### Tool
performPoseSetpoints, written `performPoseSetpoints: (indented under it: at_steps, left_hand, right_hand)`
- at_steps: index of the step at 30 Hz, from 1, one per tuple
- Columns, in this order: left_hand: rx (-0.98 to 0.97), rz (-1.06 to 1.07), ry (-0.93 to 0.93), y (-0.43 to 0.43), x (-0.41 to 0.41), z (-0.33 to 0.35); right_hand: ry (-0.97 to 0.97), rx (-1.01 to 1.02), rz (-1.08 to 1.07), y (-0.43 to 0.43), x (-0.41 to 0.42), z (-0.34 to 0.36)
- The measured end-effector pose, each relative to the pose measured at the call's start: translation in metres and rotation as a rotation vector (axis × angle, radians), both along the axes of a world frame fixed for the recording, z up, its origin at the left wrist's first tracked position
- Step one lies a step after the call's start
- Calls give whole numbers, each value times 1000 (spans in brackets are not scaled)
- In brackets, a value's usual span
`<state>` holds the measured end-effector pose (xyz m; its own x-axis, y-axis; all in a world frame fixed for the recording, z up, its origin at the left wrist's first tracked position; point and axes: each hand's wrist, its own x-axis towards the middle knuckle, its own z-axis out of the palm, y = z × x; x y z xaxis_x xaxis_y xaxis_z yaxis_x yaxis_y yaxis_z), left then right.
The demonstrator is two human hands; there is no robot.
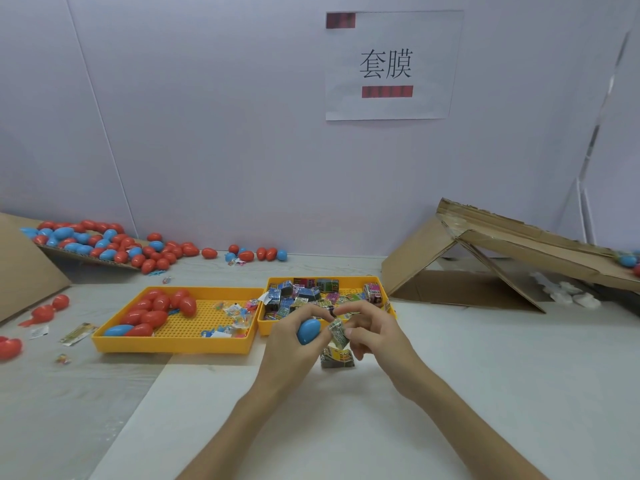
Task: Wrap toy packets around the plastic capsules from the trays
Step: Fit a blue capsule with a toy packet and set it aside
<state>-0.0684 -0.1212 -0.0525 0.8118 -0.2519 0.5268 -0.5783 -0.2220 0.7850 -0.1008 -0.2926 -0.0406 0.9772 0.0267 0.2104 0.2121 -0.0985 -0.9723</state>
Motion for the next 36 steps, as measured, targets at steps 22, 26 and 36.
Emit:
performPoseSetpoints:
  at_steps: [22,26,36]
  left_hand:
    - [72,-10,23,-1,5,-7]
    - [84,-39,28,-2,6,-8]
    - [17,-263,388,-3,3,-2]
  right_hand:
    - [-62,-31,-79,5,-3,-1]
    - [-63,-33,-117,4,-2,-1]
    - [-117,-28,-208,1,0,-1]
